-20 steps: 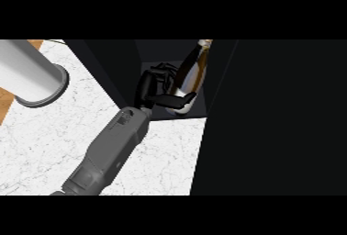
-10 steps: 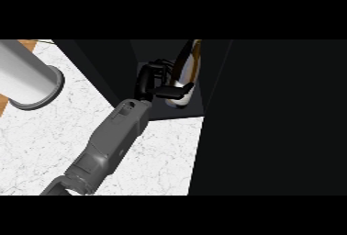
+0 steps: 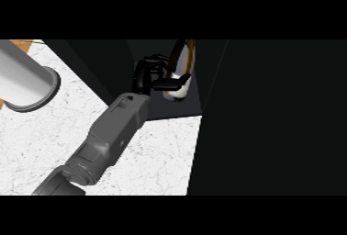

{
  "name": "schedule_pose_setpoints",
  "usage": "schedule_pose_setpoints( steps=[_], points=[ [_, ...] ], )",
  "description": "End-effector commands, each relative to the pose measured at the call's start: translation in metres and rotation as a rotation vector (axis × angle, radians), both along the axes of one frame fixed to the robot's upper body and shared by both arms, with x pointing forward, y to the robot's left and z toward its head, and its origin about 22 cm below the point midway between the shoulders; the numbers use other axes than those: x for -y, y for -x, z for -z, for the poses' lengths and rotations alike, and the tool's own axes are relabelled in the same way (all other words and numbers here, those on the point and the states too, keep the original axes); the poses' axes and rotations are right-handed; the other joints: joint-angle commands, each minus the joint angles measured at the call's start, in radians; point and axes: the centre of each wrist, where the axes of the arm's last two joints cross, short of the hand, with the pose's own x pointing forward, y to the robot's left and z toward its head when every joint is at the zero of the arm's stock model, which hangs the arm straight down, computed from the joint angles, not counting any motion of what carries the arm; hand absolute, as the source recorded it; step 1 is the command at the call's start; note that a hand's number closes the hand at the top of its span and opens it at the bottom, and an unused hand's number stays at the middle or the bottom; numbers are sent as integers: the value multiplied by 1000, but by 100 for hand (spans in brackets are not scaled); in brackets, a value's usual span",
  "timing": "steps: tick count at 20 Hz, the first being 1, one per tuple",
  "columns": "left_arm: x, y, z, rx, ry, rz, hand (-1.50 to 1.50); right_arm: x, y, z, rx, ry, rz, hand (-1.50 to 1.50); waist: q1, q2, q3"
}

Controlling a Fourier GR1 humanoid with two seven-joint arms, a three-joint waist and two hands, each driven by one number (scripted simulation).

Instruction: Pick up the wine, place it into the cabinet and close the cabinet

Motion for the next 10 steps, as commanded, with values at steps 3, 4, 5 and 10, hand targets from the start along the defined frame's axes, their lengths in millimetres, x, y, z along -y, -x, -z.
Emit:
schedule_pose_setpoints(
  steps=[3, 4, 5, 10],
  points=[
    [-13, -12, -13, 42, -30, -54, 150, 3, 18, -19, -9, -70, -72, -150, -13, 9, 0],
    [-13, -8, -6, 46, -61, -65, 150, 3, 22, -20, -23, -76, -98, -150, -20, 7, 0],
    [-7, -12, -16, 54, -88, -64, 150, 4, 20, -22, -4, -83, -70, -150, -10, 6, 0],
    [-40, -19, -18, 96, -155, -94, -150, 3, 18, -18, 0, -88, -71, -150, -21, 14, 0]
  ],
)
